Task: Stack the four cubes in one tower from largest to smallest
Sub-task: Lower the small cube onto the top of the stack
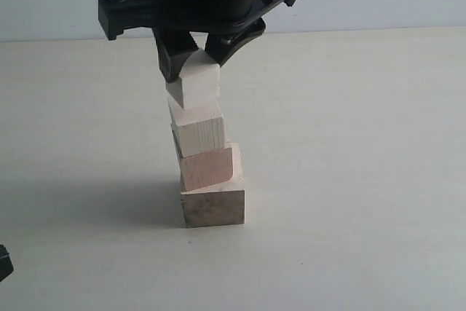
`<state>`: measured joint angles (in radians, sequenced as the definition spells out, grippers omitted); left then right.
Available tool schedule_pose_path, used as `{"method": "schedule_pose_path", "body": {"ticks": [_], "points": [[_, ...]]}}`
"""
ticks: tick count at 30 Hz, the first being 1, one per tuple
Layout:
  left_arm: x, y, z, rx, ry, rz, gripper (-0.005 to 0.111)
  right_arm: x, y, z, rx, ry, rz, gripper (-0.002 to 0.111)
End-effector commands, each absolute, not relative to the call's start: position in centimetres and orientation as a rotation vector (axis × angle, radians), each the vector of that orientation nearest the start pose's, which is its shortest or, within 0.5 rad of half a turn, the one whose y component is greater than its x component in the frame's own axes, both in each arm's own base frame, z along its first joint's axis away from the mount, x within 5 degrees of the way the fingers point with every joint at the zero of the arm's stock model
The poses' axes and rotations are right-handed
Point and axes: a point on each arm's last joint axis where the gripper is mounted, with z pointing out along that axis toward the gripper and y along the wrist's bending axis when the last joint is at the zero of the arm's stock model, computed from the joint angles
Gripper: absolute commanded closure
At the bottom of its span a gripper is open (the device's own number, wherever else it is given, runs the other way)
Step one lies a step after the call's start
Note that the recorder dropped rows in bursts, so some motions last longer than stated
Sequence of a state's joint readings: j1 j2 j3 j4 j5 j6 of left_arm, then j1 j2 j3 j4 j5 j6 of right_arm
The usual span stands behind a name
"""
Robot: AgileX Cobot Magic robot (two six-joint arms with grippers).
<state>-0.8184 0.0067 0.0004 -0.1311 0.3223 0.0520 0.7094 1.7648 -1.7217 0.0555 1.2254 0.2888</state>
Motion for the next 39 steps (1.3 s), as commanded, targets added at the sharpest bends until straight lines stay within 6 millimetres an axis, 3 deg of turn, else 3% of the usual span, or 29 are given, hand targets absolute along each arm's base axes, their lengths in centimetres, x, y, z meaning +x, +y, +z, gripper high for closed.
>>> {"method": "schedule_pose_path", "body": {"ticks": [1,11,39], "points": [[3.4,-4.2,18.5,0.699,1.715,-0.67,0.107,28.5,25.0,34.1,-0.535,2.751,0.333,0.108],[3.4,-4.2,18.5,0.699,1.715,-0.67,0.107,29.1,25.1,33.5,-0.414,2.768,0.307,0.108],[3.4,-4.2,18.5,0.699,1.715,-0.67,0.107,29.3,25.5,32.5,-0.401,2.807,0.307,0.108]]}}
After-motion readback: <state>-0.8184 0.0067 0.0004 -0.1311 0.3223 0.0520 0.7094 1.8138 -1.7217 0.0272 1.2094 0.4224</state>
